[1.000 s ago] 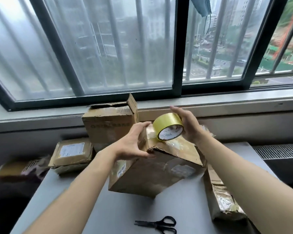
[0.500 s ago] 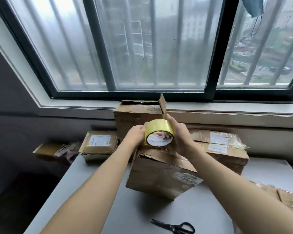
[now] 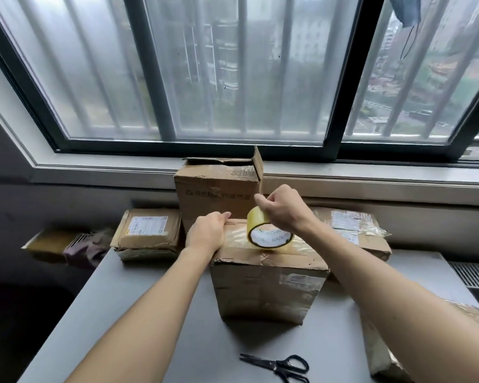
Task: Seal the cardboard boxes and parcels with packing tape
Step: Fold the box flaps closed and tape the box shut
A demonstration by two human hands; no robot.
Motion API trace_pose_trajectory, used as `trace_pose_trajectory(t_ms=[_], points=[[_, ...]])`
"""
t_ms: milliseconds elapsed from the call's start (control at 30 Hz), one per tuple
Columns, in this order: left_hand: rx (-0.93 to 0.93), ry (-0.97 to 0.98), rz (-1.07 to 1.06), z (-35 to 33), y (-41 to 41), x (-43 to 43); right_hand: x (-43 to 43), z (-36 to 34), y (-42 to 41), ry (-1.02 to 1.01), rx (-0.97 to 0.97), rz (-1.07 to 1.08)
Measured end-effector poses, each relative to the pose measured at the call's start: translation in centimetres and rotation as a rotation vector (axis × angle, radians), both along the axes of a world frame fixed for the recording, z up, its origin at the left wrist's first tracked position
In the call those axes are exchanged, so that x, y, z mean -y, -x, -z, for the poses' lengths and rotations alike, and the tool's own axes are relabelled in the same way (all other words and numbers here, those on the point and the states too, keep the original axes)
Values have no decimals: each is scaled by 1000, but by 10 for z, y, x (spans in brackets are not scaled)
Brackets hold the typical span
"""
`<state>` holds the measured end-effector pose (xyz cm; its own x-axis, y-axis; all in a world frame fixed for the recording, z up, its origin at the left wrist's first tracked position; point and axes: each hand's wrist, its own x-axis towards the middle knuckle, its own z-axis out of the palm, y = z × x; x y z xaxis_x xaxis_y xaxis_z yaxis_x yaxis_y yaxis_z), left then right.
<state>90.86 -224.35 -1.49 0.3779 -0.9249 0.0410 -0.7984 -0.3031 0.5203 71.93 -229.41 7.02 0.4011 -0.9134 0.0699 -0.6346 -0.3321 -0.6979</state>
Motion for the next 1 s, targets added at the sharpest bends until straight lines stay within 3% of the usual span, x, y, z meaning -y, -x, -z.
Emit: trace_pose_trajectory(t_ms=[133,233,400,500,567,667,733,800,867,1000], points=[[90,-31,-12,-3,-1,3,7,-15,23,74,-242,-66],[173,-83,-5,-4,0,4,9,-14,34,55,-216,-102],[310,-4,-1,-26,24,13,8,-1,41,-14,20,-41],[21,27,123,-34,58,20,5,4,46,-67,180,-11],[-55,-36,93,-36,75,24,3,12,53,-114,333,29],[237,-133,128,-19,77,28,-4,35,60,-356,643,111],[370,-163,151,-8,72,32,-11,46,57,-438,717,120],[401,-171,159,-4,68,35,-9,40,55,-373,668,125],[433,-152,170,1,67,38,-2,22,66,-193,502,131],[461,-147,166,2,65,39,13,-4,113,124,-161,125]])
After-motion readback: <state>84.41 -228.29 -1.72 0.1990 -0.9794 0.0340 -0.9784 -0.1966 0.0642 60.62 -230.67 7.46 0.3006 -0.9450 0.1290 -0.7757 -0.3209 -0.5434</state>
